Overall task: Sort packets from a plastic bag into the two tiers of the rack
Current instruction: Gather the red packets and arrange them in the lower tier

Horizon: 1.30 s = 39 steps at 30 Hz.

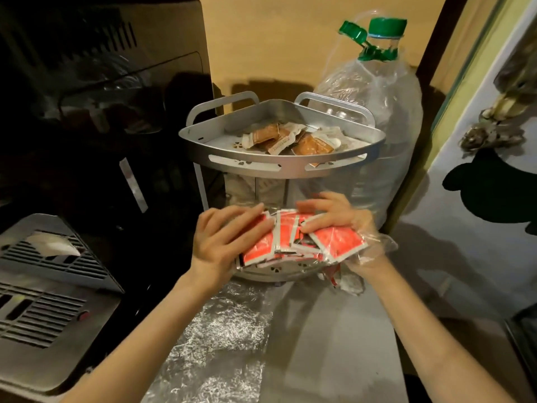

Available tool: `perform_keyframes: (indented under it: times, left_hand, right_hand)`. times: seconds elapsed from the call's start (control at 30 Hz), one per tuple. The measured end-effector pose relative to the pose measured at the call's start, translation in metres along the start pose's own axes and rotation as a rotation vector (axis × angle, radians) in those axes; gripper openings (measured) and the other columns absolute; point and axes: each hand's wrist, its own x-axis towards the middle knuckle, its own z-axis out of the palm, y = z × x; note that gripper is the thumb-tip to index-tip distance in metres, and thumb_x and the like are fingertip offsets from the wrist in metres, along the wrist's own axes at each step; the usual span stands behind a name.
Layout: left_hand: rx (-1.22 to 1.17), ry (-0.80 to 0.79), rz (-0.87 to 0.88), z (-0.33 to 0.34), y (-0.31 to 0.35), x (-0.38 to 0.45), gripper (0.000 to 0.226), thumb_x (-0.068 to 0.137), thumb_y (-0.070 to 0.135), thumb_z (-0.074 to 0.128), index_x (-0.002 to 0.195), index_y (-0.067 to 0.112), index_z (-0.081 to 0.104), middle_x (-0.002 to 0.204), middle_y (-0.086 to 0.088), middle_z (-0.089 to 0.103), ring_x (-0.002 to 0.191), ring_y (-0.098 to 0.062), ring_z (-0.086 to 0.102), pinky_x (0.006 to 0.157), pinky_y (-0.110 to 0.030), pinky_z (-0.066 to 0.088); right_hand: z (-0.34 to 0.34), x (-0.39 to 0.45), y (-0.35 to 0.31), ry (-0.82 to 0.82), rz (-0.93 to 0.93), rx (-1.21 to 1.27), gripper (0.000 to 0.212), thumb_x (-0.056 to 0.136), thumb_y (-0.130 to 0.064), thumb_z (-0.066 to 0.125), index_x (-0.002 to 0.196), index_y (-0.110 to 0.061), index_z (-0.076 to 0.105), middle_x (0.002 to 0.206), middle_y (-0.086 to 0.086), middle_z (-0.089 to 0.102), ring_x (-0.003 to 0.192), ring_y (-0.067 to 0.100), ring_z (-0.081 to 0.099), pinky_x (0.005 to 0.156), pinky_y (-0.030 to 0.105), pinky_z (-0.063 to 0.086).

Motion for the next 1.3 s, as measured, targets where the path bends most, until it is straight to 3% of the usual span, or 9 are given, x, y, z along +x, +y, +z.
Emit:
perform_keyframes:
  times: [0.1,0.23,0.43,0.53,0.67,0.8,0.93,1.13,1.3]
  left_hand:
    - [0.011,-0.15,-0.07,0.013,-0.006,-0.026,0.046,0.077,0.034,0.069,0.12,0.025,0.054,0.124,0.0,0.061,0.109,-0.017,0.05,0.086,-0.033,0.037]
    - [-0.185,-0.357,-0.354,0.031,-0.013,-0.047,0.04,0.082,0.026,0.059,0.122,0.027,0.053,0.125,-0.002,0.06,0.115,-0.017,0.044,0.101,-0.025,0.032]
    - [-0.474,-0.491,-0.761,0.049,-0.02,-0.039,0.056,0.068,0.006,0.076,0.115,0.029,0.055,0.119,-0.006,0.062,0.114,-0.01,0.05,0.102,-0.022,0.036]
    - [-0.659,-0.505,-0.951,0.054,-0.026,-0.022,0.055,0.066,0.0,0.076,0.113,0.019,0.057,0.111,-0.011,0.065,0.103,-0.015,0.06,0.087,-0.011,0.045]
    - [-0.799,-0.544,-1.178,0.051,-0.034,-0.005,0.051,0.066,-0.006,0.074,0.115,0.004,0.06,0.102,-0.006,0.063,0.091,-0.012,0.059,0.072,-0.005,0.048]
    - [-0.863,-0.461,-1.305,0.042,-0.042,0.005,0.032,0.064,0.009,0.077,0.091,0.025,0.066,0.088,0.005,0.067,0.082,-0.006,0.067,0.065,-0.01,0.052]
    - [-0.878,-0.202,-1.414,0.037,-0.048,0.011,0.023,0.075,0.008,0.069,0.098,0.005,0.067,0.08,0.002,0.066,0.055,0.005,0.064,0.049,-0.008,0.047]
    - [-0.814,-0.173,-1.468,0.038,-0.047,0.011,0.021,0.071,0.013,0.074,0.091,0.007,0.069,0.056,0.016,0.069,0.054,0.005,0.064,0.053,-0.01,0.051]
    - [-0.837,-0.114,-1.424,0.032,-0.04,0.021,0.023,0.074,0.012,0.072,0.095,0.005,0.069,0.073,0.008,0.073,0.065,-0.005,0.068,0.056,-0.011,0.052]
  right_hand:
    - [0.018,-0.01,0.009,-0.01,0.227,0.19,0.026,0.058,-0.03,0.081,0.081,-0.018,0.076,0.103,-0.029,0.067,0.107,-0.003,0.058,0.091,0.015,0.045]
    - [0.04,-0.012,0.035,0.093,0.505,0.401,0.033,0.077,0.012,0.057,0.109,0.006,0.064,0.09,-0.008,0.074,0.086,0.007,0.069,0.076,0.019,0.055]
    - [0.043,-0.007,0.071,0.186,0.792,0.44,0.025,0.087,0.012,0.044,0.105,0.005,0.059,0.063,-0.015,0.072,0.066,0.002,0.067,0.056,0.009,0.05]
    - [0.042,0.003,0.081,0.101,1.001,0.406,0.024,0.089,-0.002,0.053,0.11,0.004,0.061,0.091,0.001,0.073,0.071,0.011,0.063,0.057,0.012,0.049]
    - [0.033,0.017,0.085,0.029,0.971,0.337,0.039,0.074,0.0,0.071,0.108,-0.018,0.065,0.105,-0.003,0.067,0.083,0.007,0.062,0.068,0.007,0.05]
    - [0.026,0.017,0.086,0.081,1.001,0.401,0.041,0.065,-0.008,0.077,0.099,-0.029,0.068,0.113,-0.001,0.068,0.108,0.019,0.061,0.099,0.037,0.046]
    - [0.019,0.011,0.091,0.149,1.018,0.468,0.021,0.067,-0.012,0.076,0.079,-0.029,0.074,0.101,-0.001,0.073,0.105,0.025,0.063,0.102,0.047,0.043]
    - [0.013,0.012,0.086,0.159,0.945,0.413,0.016,0.073,-0.018,0.073,0.071,-0.033,0.074,0.098,-0.003,0.072,0.104,0.023,0.064,0.102,0.042,0.045]
    - [0.01,0.01,0.082,0.166,0.893,0.461,0.017,0.078,-0.011,0.068,0.083,-0.027,0.071,0.097,0.002,0.073,0.1,0.021,0.067,0.101,0.039,0.046]
